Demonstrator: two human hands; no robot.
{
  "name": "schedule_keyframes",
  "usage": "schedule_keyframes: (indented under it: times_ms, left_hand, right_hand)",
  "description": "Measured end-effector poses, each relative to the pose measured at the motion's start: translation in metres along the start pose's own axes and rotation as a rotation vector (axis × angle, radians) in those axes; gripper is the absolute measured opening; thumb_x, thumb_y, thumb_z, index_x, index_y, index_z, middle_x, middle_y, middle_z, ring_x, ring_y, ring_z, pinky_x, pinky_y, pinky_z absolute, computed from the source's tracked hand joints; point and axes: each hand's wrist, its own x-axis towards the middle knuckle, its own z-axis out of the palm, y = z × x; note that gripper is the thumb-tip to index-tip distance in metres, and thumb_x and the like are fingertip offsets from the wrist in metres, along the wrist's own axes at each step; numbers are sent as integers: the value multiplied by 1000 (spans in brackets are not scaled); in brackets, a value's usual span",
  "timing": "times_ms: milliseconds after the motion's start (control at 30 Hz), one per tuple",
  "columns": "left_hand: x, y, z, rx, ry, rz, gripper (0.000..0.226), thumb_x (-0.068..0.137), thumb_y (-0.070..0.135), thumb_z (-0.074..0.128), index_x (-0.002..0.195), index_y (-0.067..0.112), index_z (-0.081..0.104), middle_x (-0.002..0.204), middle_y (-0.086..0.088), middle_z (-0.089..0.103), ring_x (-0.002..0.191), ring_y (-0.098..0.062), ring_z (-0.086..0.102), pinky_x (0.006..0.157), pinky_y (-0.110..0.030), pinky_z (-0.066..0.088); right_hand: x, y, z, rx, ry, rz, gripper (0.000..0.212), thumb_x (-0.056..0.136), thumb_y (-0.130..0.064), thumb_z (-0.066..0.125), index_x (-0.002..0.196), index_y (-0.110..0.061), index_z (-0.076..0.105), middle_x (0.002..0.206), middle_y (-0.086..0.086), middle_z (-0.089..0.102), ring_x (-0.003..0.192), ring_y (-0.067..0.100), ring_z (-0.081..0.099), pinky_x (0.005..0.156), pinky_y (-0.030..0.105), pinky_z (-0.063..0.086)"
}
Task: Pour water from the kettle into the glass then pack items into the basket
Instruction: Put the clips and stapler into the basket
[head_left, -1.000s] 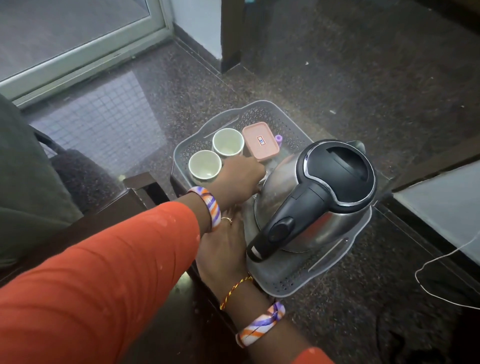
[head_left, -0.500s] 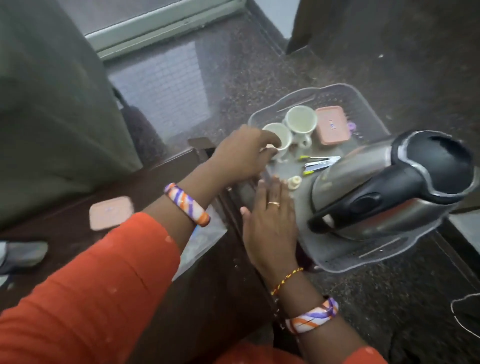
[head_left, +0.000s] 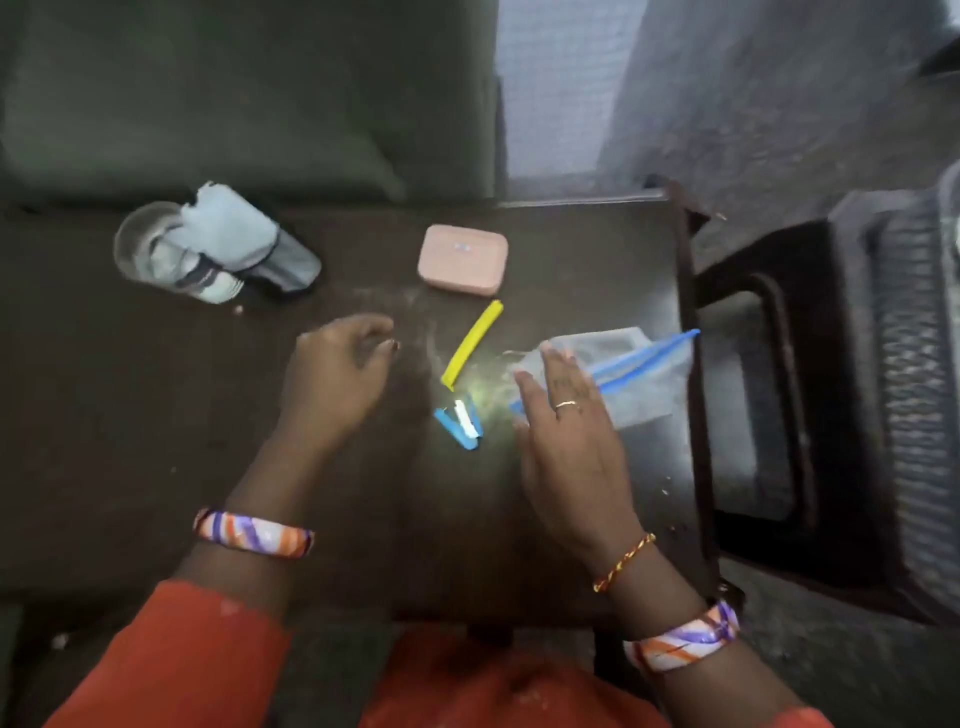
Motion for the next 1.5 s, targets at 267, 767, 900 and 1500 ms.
schedule_keyframes:
  times_ms: [267,767,900,1500]
  left_hand:
    - [-10,-33,33,-75,-27,-117,38,78,31,68,112,15,65,112,-11,69,97,-27,66,88,-38,53]
    - [24,-9,54,219,-294,-23,20,73,12,60,90,13,71,91,-17,70,92,-36,65,75,-38,53]
    - [8,-3,34,23,-370,-6,22,74,8,62,91,15,75,71,-17,67,66,-22,61,62,-27,43]
    - [-6,319,103,-201,-314,723,26,76,7,59,95,18,72,82,-7,69,73,-24,61,70,-24,48]
  right_hand:
    - [17,-66,57,-62,-220,-105,18,63,-4,65,81,-9,62,86,14,65,69,29,63,50,29,48]
    - [-3,-58,58,316,-288,63,37,64,8,50,97,-8,55,109,15,56,95,34,53,75,41,48]
    - [-11,-48,23,628,-264,295,19,66,-6,60,82,-12,68,82,1,66,71,5,57,63,13,40]
    - [8,131,-148,681,958,977,25,82,5,59,94,-11,73,99,10,72,91,11,61,90,19,45]
